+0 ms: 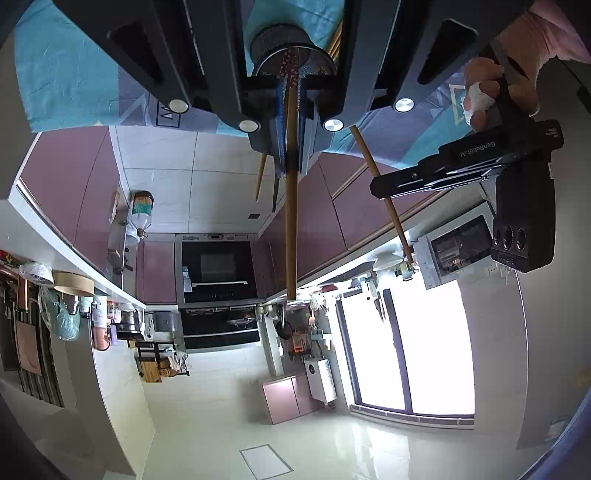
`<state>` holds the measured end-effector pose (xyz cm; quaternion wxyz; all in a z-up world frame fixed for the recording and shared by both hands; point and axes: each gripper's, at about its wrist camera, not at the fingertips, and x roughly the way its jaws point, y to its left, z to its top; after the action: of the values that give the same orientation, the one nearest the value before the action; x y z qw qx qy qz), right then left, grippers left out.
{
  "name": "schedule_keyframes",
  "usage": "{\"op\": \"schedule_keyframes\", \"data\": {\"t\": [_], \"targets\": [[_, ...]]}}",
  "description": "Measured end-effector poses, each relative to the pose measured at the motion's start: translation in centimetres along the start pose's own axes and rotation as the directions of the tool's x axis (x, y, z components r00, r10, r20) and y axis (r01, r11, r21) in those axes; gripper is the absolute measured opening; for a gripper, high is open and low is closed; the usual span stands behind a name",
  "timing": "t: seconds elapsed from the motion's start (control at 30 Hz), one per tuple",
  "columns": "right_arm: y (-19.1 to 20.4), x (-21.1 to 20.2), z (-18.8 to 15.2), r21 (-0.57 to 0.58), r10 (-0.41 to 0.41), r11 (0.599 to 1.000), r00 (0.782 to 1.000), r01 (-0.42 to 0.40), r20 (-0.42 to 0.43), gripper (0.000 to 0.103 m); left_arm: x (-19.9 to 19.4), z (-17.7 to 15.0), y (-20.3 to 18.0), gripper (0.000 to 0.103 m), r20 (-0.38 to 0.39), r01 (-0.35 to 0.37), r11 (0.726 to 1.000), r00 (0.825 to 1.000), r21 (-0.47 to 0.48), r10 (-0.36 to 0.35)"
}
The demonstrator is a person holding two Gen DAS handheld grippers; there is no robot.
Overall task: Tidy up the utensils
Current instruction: 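Raise both chopsticks upright and move them above the mesh cup, then drop both chopsticks into the mesh cup by opening both grippers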
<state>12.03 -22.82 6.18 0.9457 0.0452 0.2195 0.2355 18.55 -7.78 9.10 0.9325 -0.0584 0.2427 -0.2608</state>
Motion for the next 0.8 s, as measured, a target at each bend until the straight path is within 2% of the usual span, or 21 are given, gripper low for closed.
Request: {"op": "schedule_keyframes", "data": {"t": [0.17,0.33,0.5,0.8], "targets": [[-0.2,1.8,-1.1,0.011,0.000,1.000,0.996,0.001,-0.093,0.005,2.5,-1.5,-0.1,0.007,-0.094,0.004,1.000,0.996,0.019,-0.003],[-0.4,3.8,-1.8,0.013,0.002,1.000,0.981,0.000,-0.192,0.005,4.7,-3.0,0.0,0.007,-0.184,0.007,0.999,0.983,0.045,0.001],[-0.6,5.6,-2.1,0.023,-0.005,1.000,0.968,0.011,-0.251,0.005,5.7,-3.1,0.9,0.007,-0.207,0.019,0.999,0.978,0.039,-0.011],[-1.6,7.5,-1.4,0.058,-0.029,0.997,0.964,0.046,-0.263,0.006,7.7,-2.8,1.6,0.008,-0.228,-0.022,0.999,0.973,0.042,0.032]]}}
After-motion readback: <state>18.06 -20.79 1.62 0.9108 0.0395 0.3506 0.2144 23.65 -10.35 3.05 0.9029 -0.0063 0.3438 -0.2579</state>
